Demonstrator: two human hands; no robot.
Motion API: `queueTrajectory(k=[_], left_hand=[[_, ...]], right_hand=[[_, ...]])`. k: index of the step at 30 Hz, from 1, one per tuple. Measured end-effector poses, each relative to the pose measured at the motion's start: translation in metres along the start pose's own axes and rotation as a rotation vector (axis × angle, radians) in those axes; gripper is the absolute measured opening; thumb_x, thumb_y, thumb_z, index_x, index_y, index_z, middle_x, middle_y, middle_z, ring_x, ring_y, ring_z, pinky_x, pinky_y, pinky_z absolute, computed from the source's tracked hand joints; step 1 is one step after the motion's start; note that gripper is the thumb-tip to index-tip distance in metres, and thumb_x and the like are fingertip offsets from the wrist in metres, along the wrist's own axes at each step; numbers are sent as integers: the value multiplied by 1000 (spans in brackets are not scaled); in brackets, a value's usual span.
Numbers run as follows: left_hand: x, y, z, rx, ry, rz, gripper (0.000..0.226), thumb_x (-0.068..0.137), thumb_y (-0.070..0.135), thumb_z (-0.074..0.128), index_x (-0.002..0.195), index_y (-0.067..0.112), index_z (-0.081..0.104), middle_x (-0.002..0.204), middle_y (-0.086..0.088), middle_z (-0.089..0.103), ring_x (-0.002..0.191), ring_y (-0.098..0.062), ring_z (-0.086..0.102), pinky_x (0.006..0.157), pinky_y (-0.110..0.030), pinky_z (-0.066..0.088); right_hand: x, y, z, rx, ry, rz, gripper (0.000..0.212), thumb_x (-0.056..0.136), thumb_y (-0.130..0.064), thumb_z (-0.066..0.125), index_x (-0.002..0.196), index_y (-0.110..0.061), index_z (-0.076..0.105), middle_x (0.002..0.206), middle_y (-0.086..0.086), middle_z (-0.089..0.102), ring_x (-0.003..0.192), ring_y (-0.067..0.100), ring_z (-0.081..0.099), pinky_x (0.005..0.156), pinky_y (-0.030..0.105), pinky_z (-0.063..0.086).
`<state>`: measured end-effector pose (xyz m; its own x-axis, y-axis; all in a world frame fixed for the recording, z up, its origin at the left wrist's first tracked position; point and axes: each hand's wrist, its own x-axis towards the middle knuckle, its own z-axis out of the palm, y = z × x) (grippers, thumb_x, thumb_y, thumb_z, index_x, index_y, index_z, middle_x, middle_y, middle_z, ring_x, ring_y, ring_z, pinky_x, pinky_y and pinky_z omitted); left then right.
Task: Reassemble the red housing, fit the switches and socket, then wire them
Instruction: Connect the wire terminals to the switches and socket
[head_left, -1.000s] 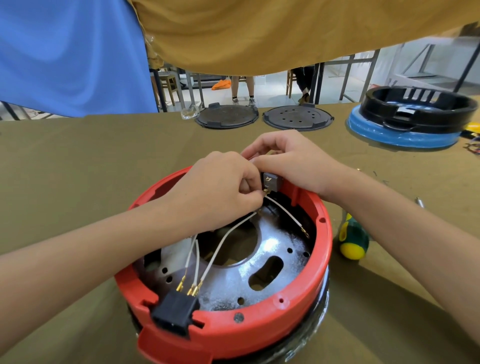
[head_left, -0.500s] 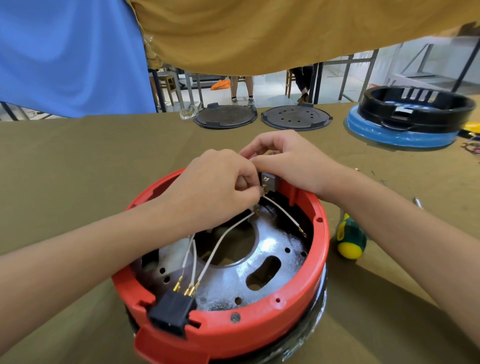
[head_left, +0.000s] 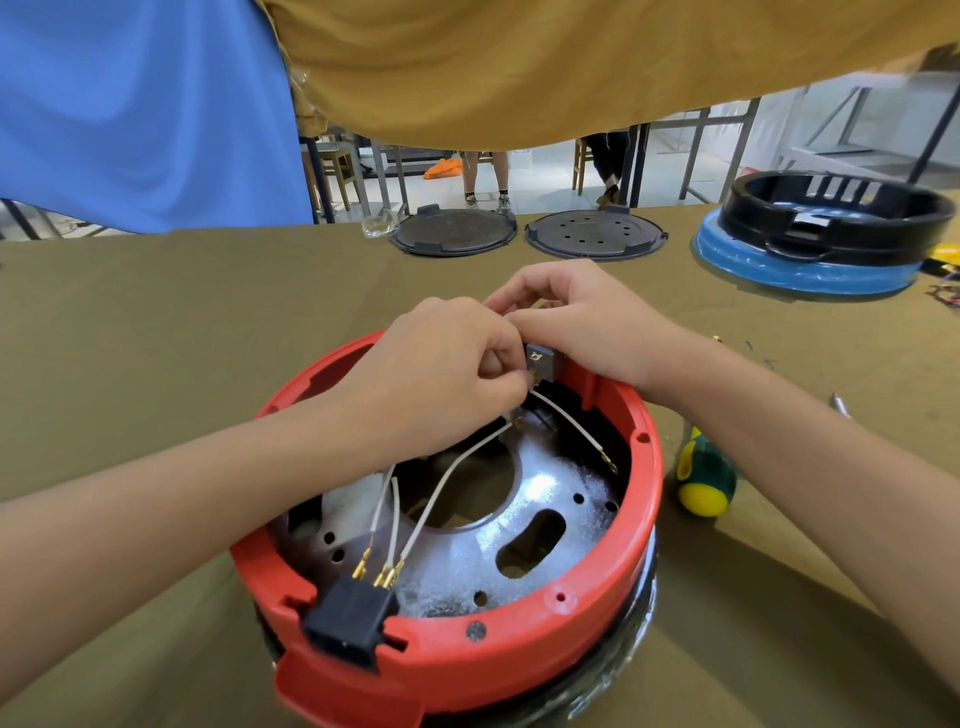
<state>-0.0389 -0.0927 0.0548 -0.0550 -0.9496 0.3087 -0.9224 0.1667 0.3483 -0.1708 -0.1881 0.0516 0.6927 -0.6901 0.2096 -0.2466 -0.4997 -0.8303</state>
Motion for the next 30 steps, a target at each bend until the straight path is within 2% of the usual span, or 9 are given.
queueTrajectory(k=[3,5,8,12,15,19,22,27,30], left_hand=[[1,0,0,-16,-1,-16,15,86,22,67,73,20,74,59,0,69,60,-14,61,57,-7,36],[0,0,0,-34,-5,-24,15,86,22,67,73,19,75,60,1,69,60,-14,61,56,-8,37],[0,1,1,-32,7,-27,15,86,20,68,73,18,74,60,0,69,60,-13,60,55,-9,36],[-1,2,2,-30,20,-24,14,86,19,68,73,15,74,61,-1,69,60,-13,61,56,-9,36],[-2,2,2,-53,22,-24,15,86,17,68,72,14,74,59,-1,68,58,-14,61,57,-7,36],[-2,3,3,-58,28,-22,16,86,17,68,71,13,74,58,0,68,57,-12,61,57,-3,33],[-2,2,3,-63,32,-22,16,86,16,68,71,12,73,59,0,68,58,-13,61,56,-5,34],[0,2,0,-62,-17,-38,18,88,18,67,72,14,74,60,-2,69,58,-15,61,56,-5,35],[-2,-1,-11,-63,-70,-43,18,88,20,68,71,18,73,59,1,68,54,-8,58,54,-6,36]], right_hand=[[0,0,1,0,5,8,20,88,-5,61,100,-15,73,102,20,69,93,41,65,83,53,54],[1,0,1,10,1,20,20,87,-5,60,100,-15,73,102,21,69,81,39,64,78,46,56],[1,-1,2,2,-1,27,20,88,-5,60,99,-15,73,101,20,69,71,22,59,69,40,53],[0,-1,3,-5,20,27,21,88,-6,60,98,-18,73,99,16,71,77,34,65,76,48,55],[0,-1,3,-10,21,33,20,88,-7,60,98,-19,73,99,15,71,78,33,65,78,48,55],[0,-2,4,-3,32,43,20,87,-6,61,97,-17,73,101,17,71,92,38,67,83,55,55],[0,-3,5,-13,33,44,20,87,-7,61,97,-19,74,100,14,71,91,34,69,84,55,54],[0,-2,4,-6,23,36,19,88,-7,62,98,-19,74,101,15,71,95,39,67,83,56,54],[1,1,1,-35,5,9,16,88,-12,65,98,-21,73,101,15,70,93,36,67,82,50,55]])
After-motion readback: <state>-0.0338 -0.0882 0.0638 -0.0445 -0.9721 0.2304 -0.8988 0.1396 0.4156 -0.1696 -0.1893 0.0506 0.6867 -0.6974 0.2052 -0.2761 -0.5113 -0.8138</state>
